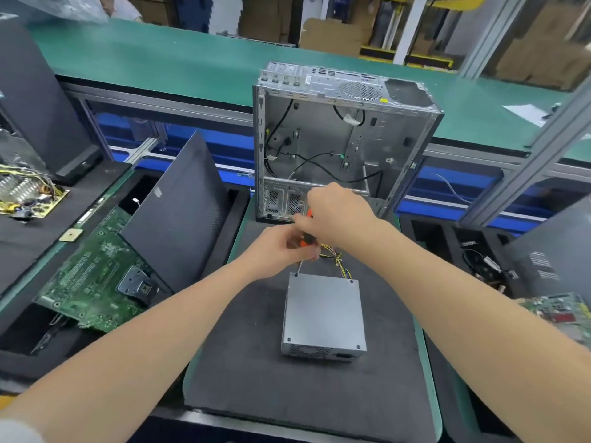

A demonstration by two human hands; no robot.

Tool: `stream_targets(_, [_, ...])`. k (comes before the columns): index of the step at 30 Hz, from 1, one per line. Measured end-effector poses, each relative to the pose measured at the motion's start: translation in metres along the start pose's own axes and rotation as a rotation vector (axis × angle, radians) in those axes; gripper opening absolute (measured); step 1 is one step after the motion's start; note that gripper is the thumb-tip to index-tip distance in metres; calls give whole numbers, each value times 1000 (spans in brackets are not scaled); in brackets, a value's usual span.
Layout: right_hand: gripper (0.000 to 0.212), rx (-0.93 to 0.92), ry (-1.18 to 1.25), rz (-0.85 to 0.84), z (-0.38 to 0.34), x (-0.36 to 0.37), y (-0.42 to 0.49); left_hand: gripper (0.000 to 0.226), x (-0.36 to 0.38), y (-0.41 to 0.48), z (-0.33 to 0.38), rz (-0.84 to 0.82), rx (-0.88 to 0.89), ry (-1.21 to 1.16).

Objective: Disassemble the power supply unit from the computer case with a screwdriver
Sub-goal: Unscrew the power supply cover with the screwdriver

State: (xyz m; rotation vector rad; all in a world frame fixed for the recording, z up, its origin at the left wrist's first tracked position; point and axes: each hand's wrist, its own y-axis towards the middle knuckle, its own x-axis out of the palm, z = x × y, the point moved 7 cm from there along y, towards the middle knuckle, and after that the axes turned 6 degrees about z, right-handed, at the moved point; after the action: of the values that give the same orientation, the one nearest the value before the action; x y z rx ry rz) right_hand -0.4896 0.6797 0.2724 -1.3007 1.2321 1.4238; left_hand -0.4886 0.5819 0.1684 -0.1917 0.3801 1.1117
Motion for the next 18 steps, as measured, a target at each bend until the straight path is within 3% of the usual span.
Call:
stream_targets(4, [27,-42,76,-56,-3,-2,1,20,-4,2,0,-61,42,-27])
stream_targets(7, [17,-66,153,-104,-4,-3,0,11,-6,4,0,-81,61,-43])
stream_targets(18, [26,-333,242,-178,-15,5,-3,20,-7,7,-5,-130,3,-66])
